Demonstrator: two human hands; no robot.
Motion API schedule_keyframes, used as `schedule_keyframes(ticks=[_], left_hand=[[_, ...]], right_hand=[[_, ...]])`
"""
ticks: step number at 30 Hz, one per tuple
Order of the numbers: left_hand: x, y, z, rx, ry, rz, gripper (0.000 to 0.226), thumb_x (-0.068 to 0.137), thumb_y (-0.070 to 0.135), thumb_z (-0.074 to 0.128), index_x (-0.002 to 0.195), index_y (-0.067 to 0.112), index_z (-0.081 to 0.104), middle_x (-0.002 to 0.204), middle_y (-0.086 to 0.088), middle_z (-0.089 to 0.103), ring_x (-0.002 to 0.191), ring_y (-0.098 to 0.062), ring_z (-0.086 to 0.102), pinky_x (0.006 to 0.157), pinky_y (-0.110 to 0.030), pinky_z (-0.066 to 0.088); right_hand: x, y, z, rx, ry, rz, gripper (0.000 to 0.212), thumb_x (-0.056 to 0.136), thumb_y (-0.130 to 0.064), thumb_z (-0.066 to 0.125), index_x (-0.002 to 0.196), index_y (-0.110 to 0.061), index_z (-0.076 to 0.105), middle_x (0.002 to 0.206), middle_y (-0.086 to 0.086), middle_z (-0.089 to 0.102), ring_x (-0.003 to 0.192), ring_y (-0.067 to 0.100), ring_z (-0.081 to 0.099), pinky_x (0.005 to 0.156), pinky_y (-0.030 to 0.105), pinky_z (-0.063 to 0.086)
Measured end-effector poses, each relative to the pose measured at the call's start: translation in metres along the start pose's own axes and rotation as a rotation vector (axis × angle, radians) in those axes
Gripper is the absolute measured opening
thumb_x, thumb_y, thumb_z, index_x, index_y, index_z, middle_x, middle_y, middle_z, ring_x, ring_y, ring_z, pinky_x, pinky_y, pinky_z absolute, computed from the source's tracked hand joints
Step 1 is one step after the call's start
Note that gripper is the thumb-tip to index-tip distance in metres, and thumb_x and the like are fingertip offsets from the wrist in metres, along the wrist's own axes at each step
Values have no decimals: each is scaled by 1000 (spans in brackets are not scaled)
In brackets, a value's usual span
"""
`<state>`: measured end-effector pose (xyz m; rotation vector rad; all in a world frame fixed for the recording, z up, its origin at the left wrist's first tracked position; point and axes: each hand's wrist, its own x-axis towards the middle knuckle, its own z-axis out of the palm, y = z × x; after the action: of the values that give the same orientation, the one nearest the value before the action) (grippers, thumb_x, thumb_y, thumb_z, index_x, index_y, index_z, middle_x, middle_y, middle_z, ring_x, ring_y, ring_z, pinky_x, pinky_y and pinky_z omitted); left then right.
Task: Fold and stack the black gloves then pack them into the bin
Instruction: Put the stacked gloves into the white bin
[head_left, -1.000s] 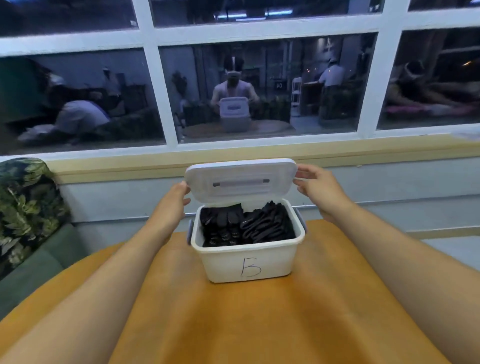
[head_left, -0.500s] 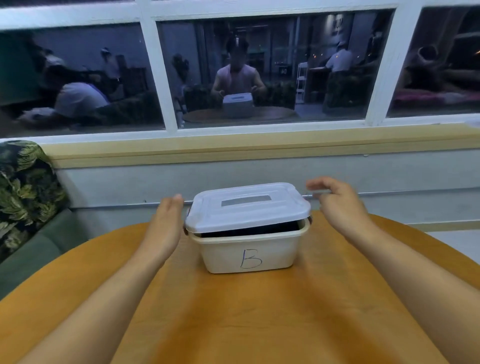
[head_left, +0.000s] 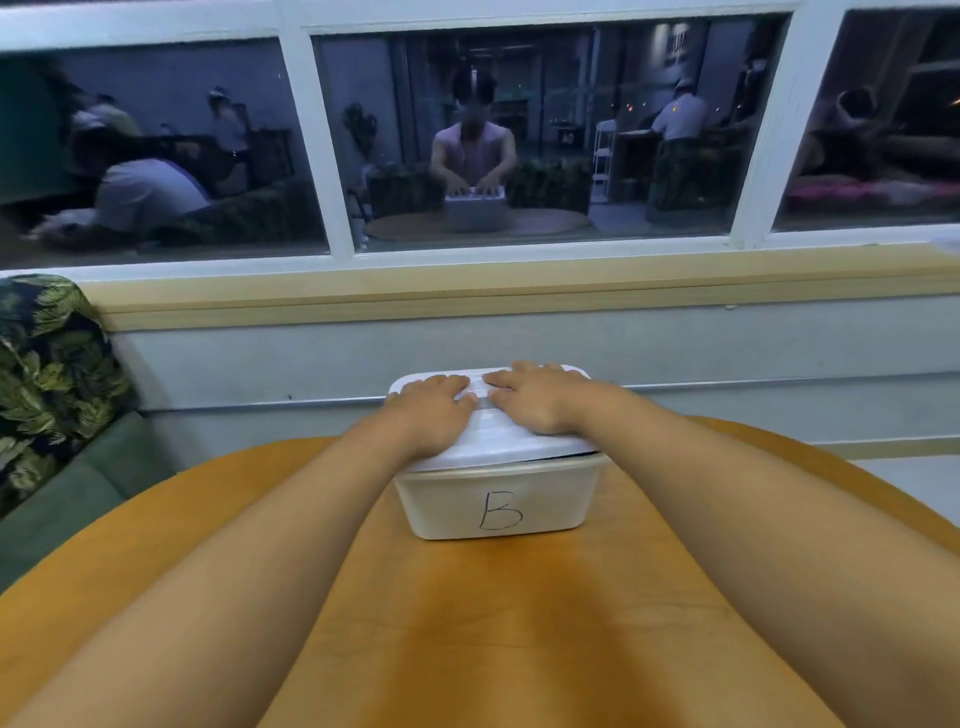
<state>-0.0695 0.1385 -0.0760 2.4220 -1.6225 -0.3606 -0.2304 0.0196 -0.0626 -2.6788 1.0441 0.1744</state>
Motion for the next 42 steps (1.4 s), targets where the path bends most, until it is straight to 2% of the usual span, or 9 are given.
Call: schedule_keyframes(ticks=[12,17,22,24,27,30,33,38,42], left_hand=[[-10,-3,19,71,62,27,57,113,50,22,168,33,25,176,2,20,162,-29,15,130,-53,12],[-41,-32,-3,-530,456,-144,40,113,37,38,147,27,57,147,-1,60,125,-20,56,95,-29,36],[-63,-73,38,-1711,281,-303,67,112,58,35,159,10,42,152,-12,58,129,-28,64,118,-46,44],[-65,-80,40,-1888,300,-290,73,110,59,36,163,8,35,153,-18,57,135,-36,61,121,-52,40],[-64,-68,20,-1719,347,-280,64,109,63,33,149,15,51,135,-8,62,128,-28,62,117,-47,44],[-66,-40,13,-1321,283,-205,50,111,63,29,104,30,66,96,14,68,90,-1,65,83,-23,47],[-79,-35,-2,-991,193,-177,52,112,61,28,143,33,59,143,13,61,126,-5,55,109,-29,37],[-39,-25,-27,-290,238,-96,42,112,29,40,151,23,51,153,-1,56,138,-29,53,109,-37,42],[-7,12,0,-162,130,29,44,110,28,36,149,29,55,153,3,58,135,-25,56,112,-37,43]], right_hand=[[-9,-1,32,0,106,29,76,96,-88,14,166,-57,10,180,-9,-3,165,34,-10,130,57,-9],[-10,0,31,-16,111,19,74,96,-87,15,165,-59,9,180,-8,-4,165,35,-11,130,57,-10],[-9,1,33,-4,116,19,74,96,-87,15,165,-59,8,180,-9,-4,165,34,-12,130,57,-10],[-10,2,32,-5,115,18,74,97,-87,15,165,-59,8,180,-9,-5,165,34,-12,130,57,-10],[-12,1,31,-5,113,19,74,97,-86,15,165,-58,8,180,-9,-5,165,34,-12,130,57,-10],[-12,0,31,9,118,28,73,98,-86,16,165,-59,9,180,-9,-5,165,33,-12,130,57,-10],[-12,-3,31,9,114,24,73,98,-86,16,165,-59,9,180,-9,-5,165,33,-12,130,58,-10],[-13,-2,30,40,117,17,67,102,-79,12,166,-57,10,180,-8,-4,165,33,-12,130,57,-10],[-14,0,27,146,124,0,58,112,-54,7,169,-45,17,180,-7,4,166,29,-5,132,51,-5]])
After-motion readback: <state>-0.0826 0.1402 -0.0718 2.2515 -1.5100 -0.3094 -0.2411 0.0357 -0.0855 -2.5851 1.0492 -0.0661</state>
